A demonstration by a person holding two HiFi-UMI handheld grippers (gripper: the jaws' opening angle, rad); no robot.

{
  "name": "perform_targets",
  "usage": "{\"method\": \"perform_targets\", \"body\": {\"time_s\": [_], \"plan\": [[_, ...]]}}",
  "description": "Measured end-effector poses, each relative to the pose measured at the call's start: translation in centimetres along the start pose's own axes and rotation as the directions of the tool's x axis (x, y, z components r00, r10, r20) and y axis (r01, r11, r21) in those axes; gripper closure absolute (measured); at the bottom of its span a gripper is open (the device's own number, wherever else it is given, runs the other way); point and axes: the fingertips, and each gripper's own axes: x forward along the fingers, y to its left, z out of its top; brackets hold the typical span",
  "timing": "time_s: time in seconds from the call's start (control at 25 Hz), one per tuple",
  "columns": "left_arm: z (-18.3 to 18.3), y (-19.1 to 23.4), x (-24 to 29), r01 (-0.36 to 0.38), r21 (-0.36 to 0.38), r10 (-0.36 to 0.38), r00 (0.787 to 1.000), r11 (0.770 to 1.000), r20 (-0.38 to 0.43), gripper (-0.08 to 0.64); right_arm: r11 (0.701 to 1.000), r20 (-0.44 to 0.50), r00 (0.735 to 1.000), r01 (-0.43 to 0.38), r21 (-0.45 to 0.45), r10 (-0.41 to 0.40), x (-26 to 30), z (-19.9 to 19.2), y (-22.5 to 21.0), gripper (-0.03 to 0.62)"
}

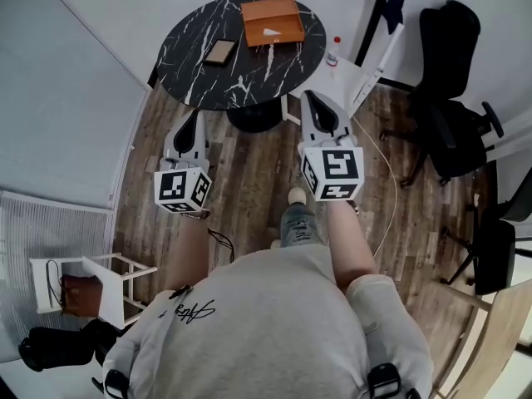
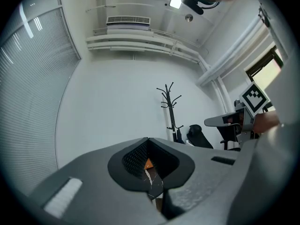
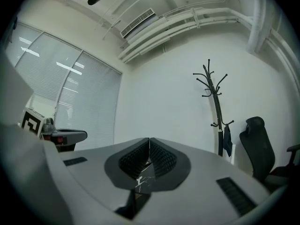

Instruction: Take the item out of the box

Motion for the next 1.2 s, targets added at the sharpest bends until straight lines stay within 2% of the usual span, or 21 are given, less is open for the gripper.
{"method": "perform_targets", "body": {"time_s": [0.56,1.2], "plan": [[-1.4,2.1,8.3,-0.01,-0.001,0.01,1.0,1.0,-0.005,0.557,1.0,-0.002,1.0,0.008,0.027,-0.008,7.2,-1.1,-4.6,0.581],[-1.8,4.9,15.6,-0.036,0.004,0.036,0.999,0.999,-0.013,0.557,0.999,-0.013,1.0,-0.022,0.031,0.022,15.1,-1.2,-8.1,0.581]]}}
